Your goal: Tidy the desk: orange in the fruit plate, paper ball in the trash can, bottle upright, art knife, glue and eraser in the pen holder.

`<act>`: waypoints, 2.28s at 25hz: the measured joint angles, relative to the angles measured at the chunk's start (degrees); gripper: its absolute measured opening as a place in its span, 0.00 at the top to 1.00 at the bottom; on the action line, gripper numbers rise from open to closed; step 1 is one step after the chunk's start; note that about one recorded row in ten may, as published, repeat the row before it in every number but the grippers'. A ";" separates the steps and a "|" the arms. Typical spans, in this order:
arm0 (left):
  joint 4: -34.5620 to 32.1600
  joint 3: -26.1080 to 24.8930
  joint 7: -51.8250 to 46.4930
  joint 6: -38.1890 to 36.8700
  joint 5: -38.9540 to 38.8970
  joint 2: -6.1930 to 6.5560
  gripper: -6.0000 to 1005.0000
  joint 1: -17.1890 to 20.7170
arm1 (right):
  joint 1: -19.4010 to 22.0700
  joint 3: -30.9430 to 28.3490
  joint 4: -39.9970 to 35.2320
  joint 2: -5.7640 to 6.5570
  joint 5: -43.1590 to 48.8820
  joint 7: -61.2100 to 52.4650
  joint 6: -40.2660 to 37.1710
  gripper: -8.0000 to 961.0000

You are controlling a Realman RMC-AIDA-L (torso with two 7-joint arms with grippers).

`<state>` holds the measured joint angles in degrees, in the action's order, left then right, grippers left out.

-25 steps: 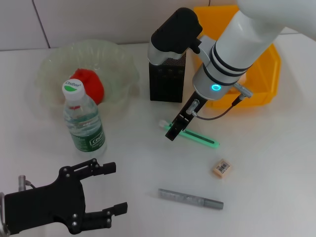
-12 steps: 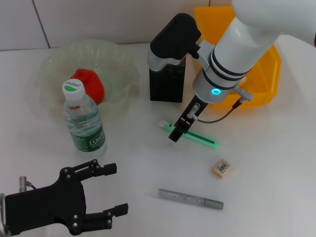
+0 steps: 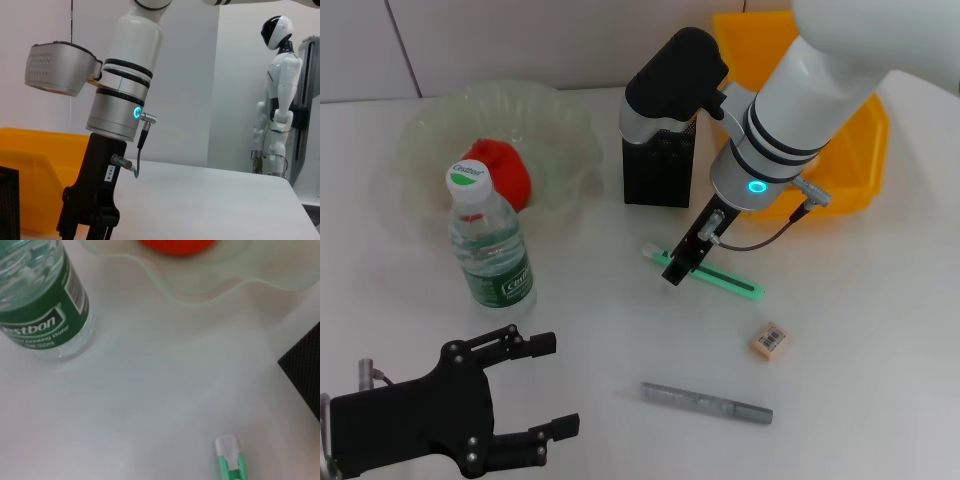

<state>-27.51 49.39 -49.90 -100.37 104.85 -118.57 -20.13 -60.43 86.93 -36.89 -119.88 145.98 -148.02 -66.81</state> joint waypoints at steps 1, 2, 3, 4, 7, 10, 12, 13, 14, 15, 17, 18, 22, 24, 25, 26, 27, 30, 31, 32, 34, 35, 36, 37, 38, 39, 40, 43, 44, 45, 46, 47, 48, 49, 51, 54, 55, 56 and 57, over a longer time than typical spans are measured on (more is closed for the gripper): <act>0.00 0.00 0.00 0.00 0.00 0.00 0.19 0.00 | 0.00 0.00 -0.01 0.00 0.00 0.02 -0.04 0.38; 0.00 0.00 -0.01 0.00 0.00 0.00 0.19 0.00 | 0.00 0.00 -0.01 0.00 0.00 0.03 -0.10 0.38; 0.00 0.00 -0.02 0.00 0.00 0.00 0.19 0.00 | -0.01 0.00 -0.02 0.00 0.00 0.04 -0.11 0.38; 0.00 0.00 -0.02 0.00 0.00 0.00 0.19 0.00 | -0.02 0.00 -0.01 0.00 0.00 0.07 -0.11 0.38; 0.00 0.01 -0.08 0.00 0.00 -0.04 0.19 -0.02 | -0.03 0.00 0.11 0.00 0.02 0.22 -0.03 0.44; 0.00 0.01 -0.19 0.00 0.00 -0.09 0.19 -0.11 | -0.01 0.00 0.15 0.00 0.18 0.30 0.02 0.54; 0.00 0.01 -0.23 0.00 -0.01 -0.09 0.19 -0.17 | 0.00 0.00 0.19 0.00 0.30 0.30 0.06 0.56; 0.00 0.01 -0.26 0.00 -0.02 -0.09 0.19 -0.22 | 0.00 0.06 0.20 0.00 0.33 0.31 0.08 0.56; 0.00 0.01 -0.26 0.00 -0.04 -0.09 0.19 -0.25 | 0.01 0.13 0.20 0.00 0.36 0.31 0.10 0.57; 0.00 0.00 -0.30 0.00 -0.06 -0.09 0.19 -0.28 | 0.01 0.22 0.20 0.00 0.39 0.32 0.11 0.58; 0.00 0.01 -0.33 0.01 -0.07 -0.09 0.19 -0.29 | 0.03 0.41 0.19 0.00 0.41 0.35 0.10 0.59; 0.00 0.06 -0.44 0.01 -0.09 -0.09 0.19 -0.38 | 0.04 0.67 0.19 0.02 0.42 0.38 0.10 0.60; 0.00 0.07 -0.47 0.01 -0.10 -0.09 0.19 -0.43 | 0.05 1.41 0.16 0.09 0.45 0.44 0.13 0.63; 0.00 0.09 -0.47 0.01 -0.15 -0.09 0.19 -0.44 | 0.05 1.45 0.15 0.09 0.45 0.46 0.13 0.64; 0.00 0.10 -0.47 0.01 -0.17 -0.09 0.19 -0.44 | 0.05 1.46 0.14 0.09 0.45 0.46 0.14 0.65; 0.00 0.10 -0.47 0.01 -0.17 -0.09 0.19 -0.44 | 0.06 1.46 0.11 0.09 0.45 0.46 0.15 0.66; 0.00 0.09 -0.47 0.01 -0.17 -0.09 0.19 -0.44 | 0.05 1.47 0.06 0.09 0.45 0.46 0.15 0.66; 0.00 0.09 -0.47 0.01 -0.18 -0.09 0.19 -0.44 | 0.05 1.49 -0.05 0.09 0.45 0.46 0.23 0.69; 0.00 0.09 -0.47 0.01 -0.18 -0.09 0.19 -0.44 | 0.03 1.50 -0.04 0.09 0.45 0.46 0.28 0.69; 0.00 0.09 -0.47 0.01 -0.18 -0.09 0.19 -0.44 | -0.02 1.52 -0.05 0.09 0.45 0.46 0.33 0.69; 0.05 0.10 -0.44 0.01 -0.18 -0.09 0.19 -0.44 | -0.12 1.56 -0.05 0.09 0.45 0.46 0.36 0.69; 0.51 0.09 -0.19 0.01 -0.19 -0.03 0.19 -0.44 | -0.17 1.57 -0.05 0.08 0.45 0.46 0.37 0.69; 0.51 0.09 -0.19 0.01 -0.19 -0.03 0.19 -0.44 | -0.21 1.58 -0.05 0.06 0.45 0.46 0.37 0.69; 0.51 0.09 -0.19 0.01 -0.19 -0.03 0.19 -0.44 | -0.26 1.58 -0.05 0.06 0.45 0.46 0.37 0.70; 0.51 0.09 -0.19 0.01 -0.19 -0.03 0.19 -0.44 | -0.34 1.68 -0.04 0.05 0.45 0.46 0.37 0.70; 0.51 0.09 -0.19 0.01 -0.19 -0.03 0.19 -0.44 | -0.34 1.68 -0.04 0.05 0.45 0.46 0.37 0.71; 0.66 0.09 -0.01 0.01 -0.29 0.00 0.19 -0.44 | -0.42 1.94 -0.02 0.04 0.45 0.46 0.38 0.71; 0.71 0.09 0.02 0.01 -0.31 0.00 0.19 -0.44 | -0.54 2.92 0.14 0.03 0.31 0.46 0.38 0.73; 0.71 0.09 0.03 0.01 -0.30 0.00 0.19 -0.44 | -0.56 3.09 0.20 0.02 0.27 0.46 0.38 0.73; 0.71 0.09 0.03 0.01 -0.30 0.00 0.19 -0.44 | -0.57 3.11 0.24 0.02 0.27 0.46 0.38 0.75; 0.71 0.09 0.03 0.01 -0.30 0.00 0.19 -0.44 | -0.56 3.11 0.25 0.01 0.25 0.46 0.38 0.78; 0.71 0.09 0.03 0.01 -0.30 0.00 0.19 -0.44 | -0.57 3.11 0.26 0.00 0.23 0.46 0.38 0.80; 0.71 0.09 0.06 0.01 -0.26 0.00 0.19 -0.44 | -0.56 3.11 0.22 0.00 0.21 0.46 0.37 0.83; 0.70 0.09 0.06 0.01 -0.25 0.00 0.19 -0.44 | -0.56 3.11 0.22 0.00 0.21 0.46 0.37 0.85; 0.71 0.09 0.06 0.01 -0.24 0.01 0.19 -0.44 | -0.56 3.11 0.14 0.00 0.20 0.46 0.28 0.88; 0.70 0.09 0.07 0.01 -0.22 0.03 0.19 -0.43 | -0.56 3.10 0.10 0.00 0.19 0.46 0.15 0.91; 0.70 0.09 0.07 0.01 -0.20 0.08 0.19 -0.38 | -0.56 3.10 0.10 0.00 0.19 0.46 0.15 0.91; 0.70 0.09 0.07 0.01 -0.20 0.08 0.19 -0.38 | -0.56 3.09 0.09 0.00 0.19 0.46 0.14 0.92; 0.70 0.09 0.07 0.01 -0.19 0.09 0.19 -0.37 | -0.49 3.08 0.05 0.00 0.17 0.46 0.12 0.93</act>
<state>-26.81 49.48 -49.83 -100.36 104.67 -118.47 -20.50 -60.92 90.01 -36.84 -119.88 146.15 -147.57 -66.69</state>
